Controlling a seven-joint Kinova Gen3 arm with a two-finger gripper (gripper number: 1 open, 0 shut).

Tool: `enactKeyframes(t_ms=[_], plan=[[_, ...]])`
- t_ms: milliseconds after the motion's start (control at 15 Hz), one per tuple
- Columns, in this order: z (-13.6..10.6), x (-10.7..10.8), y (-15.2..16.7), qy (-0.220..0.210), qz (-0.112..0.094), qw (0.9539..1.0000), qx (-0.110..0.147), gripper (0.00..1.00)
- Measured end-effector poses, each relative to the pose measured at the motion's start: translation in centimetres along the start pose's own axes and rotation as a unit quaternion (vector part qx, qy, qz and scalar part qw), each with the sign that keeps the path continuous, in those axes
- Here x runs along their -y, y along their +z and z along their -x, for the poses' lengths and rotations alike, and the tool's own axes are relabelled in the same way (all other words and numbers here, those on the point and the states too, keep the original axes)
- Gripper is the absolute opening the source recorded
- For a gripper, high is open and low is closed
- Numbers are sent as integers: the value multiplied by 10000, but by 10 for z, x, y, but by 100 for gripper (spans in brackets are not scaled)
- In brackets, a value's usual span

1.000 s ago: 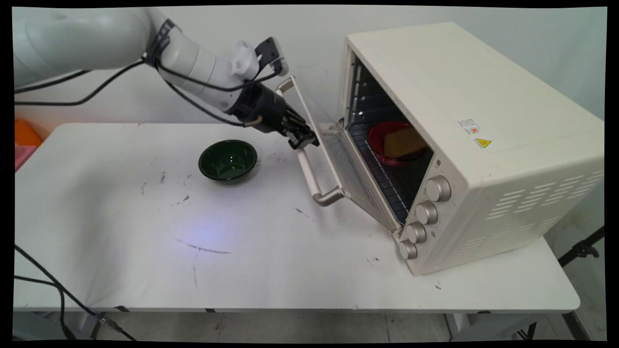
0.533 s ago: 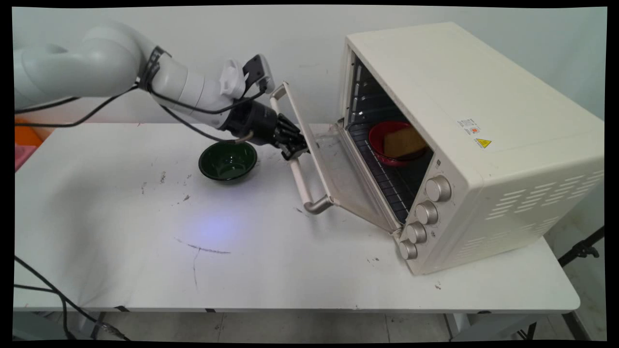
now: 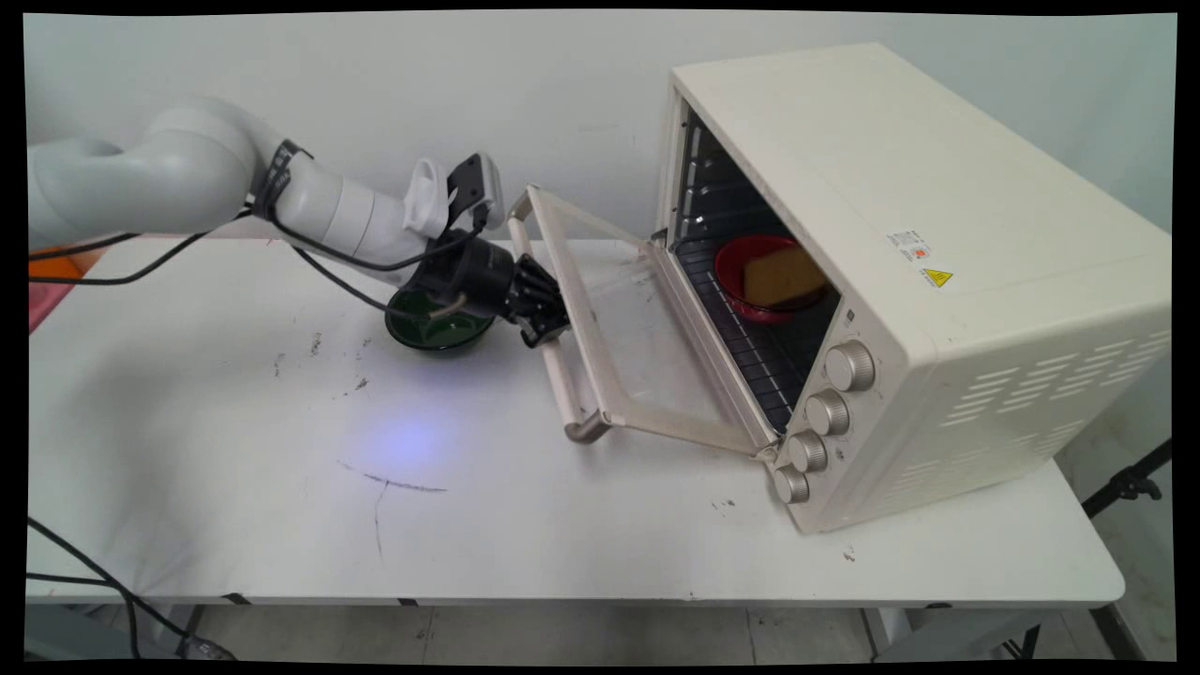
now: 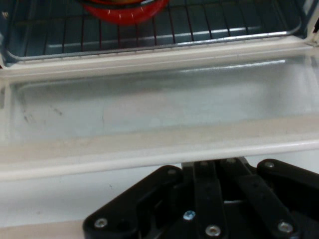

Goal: Open the oven

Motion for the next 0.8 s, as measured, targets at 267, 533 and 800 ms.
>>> enactKeyframes(t_ms=[267,533,800], plan=[[13,-1,3,39,41,10000,-7,0],[28,-2,3,60,81,9999,19,0],[38,-6,-4,150,138,9998,0,0]])
